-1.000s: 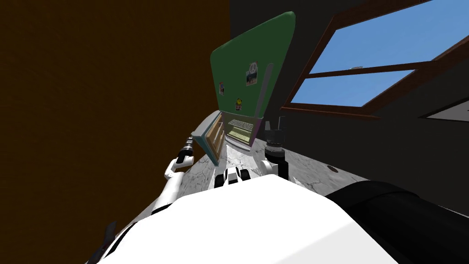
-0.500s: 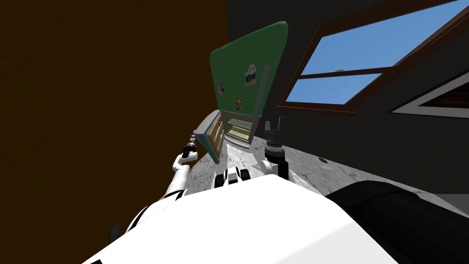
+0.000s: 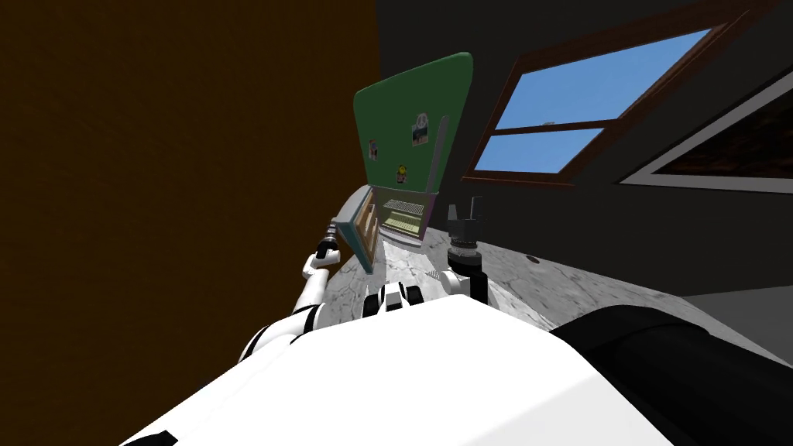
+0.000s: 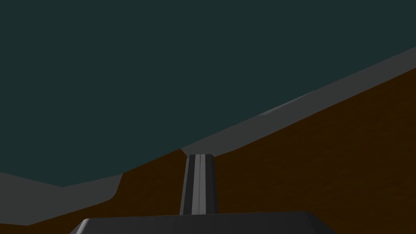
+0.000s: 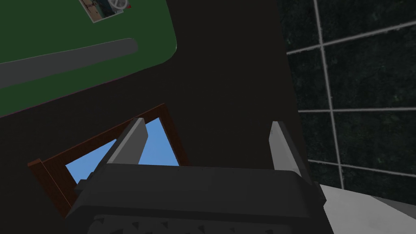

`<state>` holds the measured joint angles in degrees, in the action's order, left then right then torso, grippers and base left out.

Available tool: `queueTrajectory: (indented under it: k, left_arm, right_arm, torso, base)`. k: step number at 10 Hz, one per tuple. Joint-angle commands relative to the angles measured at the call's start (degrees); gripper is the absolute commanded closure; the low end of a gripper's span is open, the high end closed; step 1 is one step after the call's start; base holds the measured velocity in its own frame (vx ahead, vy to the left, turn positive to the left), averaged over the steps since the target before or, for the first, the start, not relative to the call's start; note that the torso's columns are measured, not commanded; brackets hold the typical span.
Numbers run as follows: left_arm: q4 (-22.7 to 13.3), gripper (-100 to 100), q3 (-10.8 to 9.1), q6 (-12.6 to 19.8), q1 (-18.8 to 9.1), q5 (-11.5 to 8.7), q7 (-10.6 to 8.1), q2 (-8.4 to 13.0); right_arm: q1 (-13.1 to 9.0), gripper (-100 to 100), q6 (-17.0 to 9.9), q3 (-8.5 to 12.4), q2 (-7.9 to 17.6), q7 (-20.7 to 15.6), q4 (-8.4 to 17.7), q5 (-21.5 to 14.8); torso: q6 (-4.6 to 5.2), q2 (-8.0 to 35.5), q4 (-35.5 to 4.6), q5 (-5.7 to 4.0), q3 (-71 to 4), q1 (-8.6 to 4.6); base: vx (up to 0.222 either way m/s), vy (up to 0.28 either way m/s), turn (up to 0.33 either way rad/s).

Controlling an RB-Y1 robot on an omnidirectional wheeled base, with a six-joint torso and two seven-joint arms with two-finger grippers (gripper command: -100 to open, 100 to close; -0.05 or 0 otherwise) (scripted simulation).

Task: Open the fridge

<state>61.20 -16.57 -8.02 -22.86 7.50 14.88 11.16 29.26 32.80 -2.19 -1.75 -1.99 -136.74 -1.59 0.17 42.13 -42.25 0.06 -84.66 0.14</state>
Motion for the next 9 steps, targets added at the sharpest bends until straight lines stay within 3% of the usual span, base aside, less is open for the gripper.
queueTrajectory:
  k: [1, 2, 4, 5, 6, 9]
  left_arm:
    - [-4.15, 100, -0.38, -0.21, -3.63, 0.36, 0.49, -0.57]
    - [-6.81, 100, -2.45, -0.78, -6.18, 2.02, 2.09, -2.90]
    - [-10.02, 100, -2.45, -0.78, -9.48, 2.02, 2.09, -2.90]
    - [-12.63, 100, -4.52, -1.35, -11.66, 3.68, 3.69, -5.23]
    - [-14.42, 100, -4.52, -1.35, -13.56, 3.68, 3.69, -5.23]
    - [-16.82, 100, -4.52, -1.35, -15.33, 3.68, 3.69, -5.23]
  right_arm:
    - [0.01, 0, 0.00, 0.00, 0.00, 0.00, 0.00, 0.00]
    - [0.02, 0, 0.01, -0.01, -0.01, 0.00, -0.01, 0.00]
    - [0.00, 0, 0.00, 0.00, 0.00, 0.00, 0.00, 0.00]
    - [0.01, 0, 0.00, 0.00, -0.01, 0.00, 0.00, 0.00]
    - [0.00, 0, 0.00, -0.01, 0.00, 0.00, 0.00, 0.00]
    - [0.02, 0, 0.01, -0.01, -0.01, 0.00, -0.01, 0.00]
  torso:
    - [-0.14, -0.16, 0.05, -0.08, -0.09, -0.26]
    - [-0.16, -0.21, 0.08, -0.13, -0.13, -0.43]
    - [-0.02, 0.22, -0.06, 0.02, 0.13, 0.07]
    - [-0.15, 0.01, -0.01, -0.09, 0.02, -0.31]
    - [-0.11, 0.11, -0.01, -0.09, 0.06, -0.23]
    - [-0.18, -0.18, 0.07, -0.11, -0.11, -0.35]
  base:
    - [-0.006, 0.026, 0.013]
    - [-0.100, 0.153, -0.164]
    - [-0.142, 0.134, -0.111]
    - [-0.129, 0.118, -0.217]
    - [-0.166, 0.137, -0.156]
    - [-0.024, 0.033, 0.015]
